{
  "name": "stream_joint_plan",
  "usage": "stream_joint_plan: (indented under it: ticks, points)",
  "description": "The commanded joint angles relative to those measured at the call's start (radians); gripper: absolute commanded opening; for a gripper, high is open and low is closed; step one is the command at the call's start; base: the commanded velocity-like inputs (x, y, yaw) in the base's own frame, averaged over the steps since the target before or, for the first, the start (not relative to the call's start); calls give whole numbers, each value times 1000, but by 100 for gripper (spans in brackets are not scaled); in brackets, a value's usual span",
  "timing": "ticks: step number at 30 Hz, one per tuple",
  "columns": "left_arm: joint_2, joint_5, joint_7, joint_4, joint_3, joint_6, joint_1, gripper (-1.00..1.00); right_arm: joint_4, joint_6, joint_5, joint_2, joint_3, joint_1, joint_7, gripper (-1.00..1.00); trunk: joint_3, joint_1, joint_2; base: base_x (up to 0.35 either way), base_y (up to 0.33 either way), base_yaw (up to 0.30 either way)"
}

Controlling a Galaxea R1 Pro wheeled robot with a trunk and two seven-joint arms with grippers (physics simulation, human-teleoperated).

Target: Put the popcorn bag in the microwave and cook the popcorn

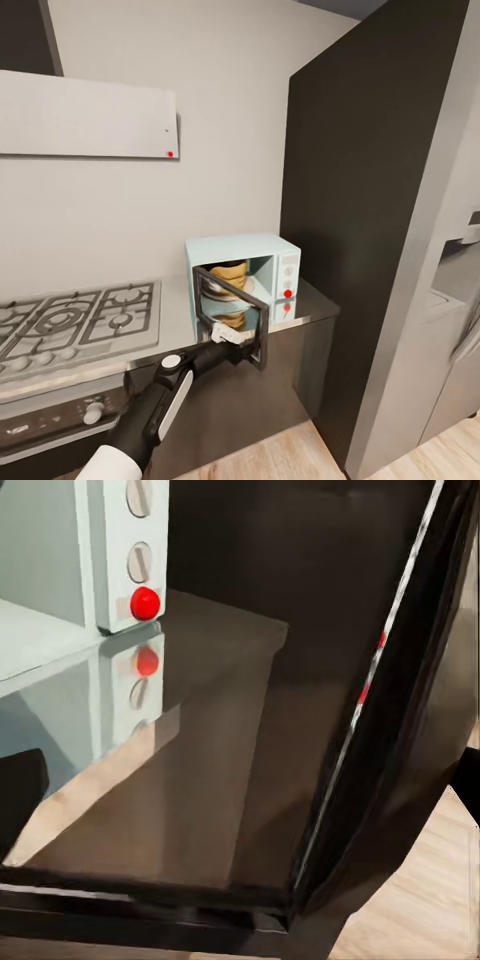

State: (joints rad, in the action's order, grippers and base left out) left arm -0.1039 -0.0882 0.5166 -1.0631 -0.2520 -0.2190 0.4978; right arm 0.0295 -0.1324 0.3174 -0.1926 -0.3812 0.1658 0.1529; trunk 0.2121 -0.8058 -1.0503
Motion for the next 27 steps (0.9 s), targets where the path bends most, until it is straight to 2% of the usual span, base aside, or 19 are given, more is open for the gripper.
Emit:
stream_joint_plan:
  ticks: [1,11,12,14,16,18,22,25,27]
  points:
    - [-3,7,-6,1,34,-5,1,100,3,-6,8,-1,-8,1,2,100,1,-1,-1,286,0,0]
    - [-44,8,-8,5,33,-6,1,100,3,-6,8,1,-8,1,2,100,1,-1,-1,296,0,0]
    - [-55,9,-30,15,32,-6,1,100,3,-6,8,1,-8,1,2,100,1,-1,-1,298,0,0]
    - [-68,9,-127,27,29,-6,1,100,4,-6,8,0,-8,1,2,100,1,-1,-1,298,0,0]
    - [-71,8,-200,30,-4,-6,1,100,4,-6,8,1,-8,1,2,100,1,-1,-1,246,0,0]
    - [-71,7,-225,30,-49,-6,1,100,4,-6,8,0,-8,1,2,100,1,-1,-1,72,0,0]
    - [-71,7,-231,29,-65,-6,1,100,4,-6,8,0,-8,1,2,100,1,-1,-1,11,0,0]
    - [-71,6,-234,29,-101,-6,1,100,4,-6,8,0,-8,1,2,100,1,-1,-1,0,0,0]
    - [-71,7,-266,26,-108,-6,2,100,4,-6,9,1,-8,1,2,100,1,-1,-1,0,0,0]
